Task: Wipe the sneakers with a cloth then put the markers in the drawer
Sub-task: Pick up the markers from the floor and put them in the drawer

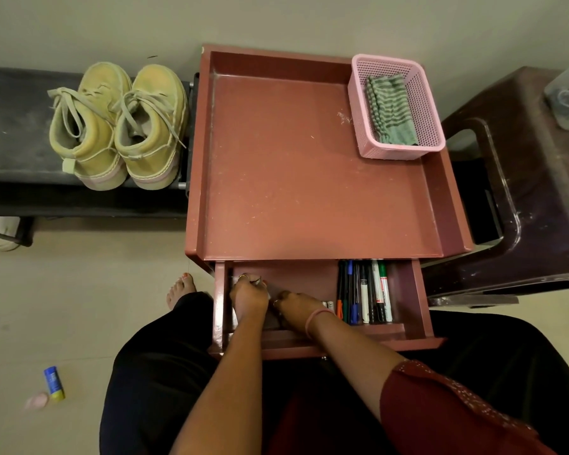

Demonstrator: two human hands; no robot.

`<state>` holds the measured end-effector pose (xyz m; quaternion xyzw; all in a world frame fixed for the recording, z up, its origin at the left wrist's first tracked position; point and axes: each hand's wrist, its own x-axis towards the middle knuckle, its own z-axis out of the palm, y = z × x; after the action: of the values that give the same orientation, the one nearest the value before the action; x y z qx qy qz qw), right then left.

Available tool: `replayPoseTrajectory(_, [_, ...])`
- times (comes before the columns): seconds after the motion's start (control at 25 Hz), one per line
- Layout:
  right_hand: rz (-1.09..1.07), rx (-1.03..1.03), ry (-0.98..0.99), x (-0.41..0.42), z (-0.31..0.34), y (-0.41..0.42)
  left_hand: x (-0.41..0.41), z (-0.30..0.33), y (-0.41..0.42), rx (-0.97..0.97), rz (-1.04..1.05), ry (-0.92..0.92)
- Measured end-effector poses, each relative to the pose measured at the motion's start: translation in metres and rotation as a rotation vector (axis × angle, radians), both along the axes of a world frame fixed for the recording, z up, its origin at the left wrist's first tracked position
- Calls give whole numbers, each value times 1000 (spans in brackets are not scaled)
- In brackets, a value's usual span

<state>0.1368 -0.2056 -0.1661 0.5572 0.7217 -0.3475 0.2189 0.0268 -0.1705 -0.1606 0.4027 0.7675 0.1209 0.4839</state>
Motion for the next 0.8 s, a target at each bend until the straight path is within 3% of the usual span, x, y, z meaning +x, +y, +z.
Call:
replayPoseTrajectory(0.16, [-242, 43, -13, 11, 1, -2, -1, -4, -1, -18, -17, -42])
replayPoseTrajectory(0.32, [-349, 25, -61, 41, 3, -3, 2, -4, -7, -57, -71, -71])
replayPoseTrajectory(0.56, [-497, -17, 40, 66, 2, -12, 21, -1, -16, -126, -380, -49])
replayPoseTrajectory(0.8, [-487, -52, 71, 76, 1, -19, 31, -12, -23, -180, -604, -36])
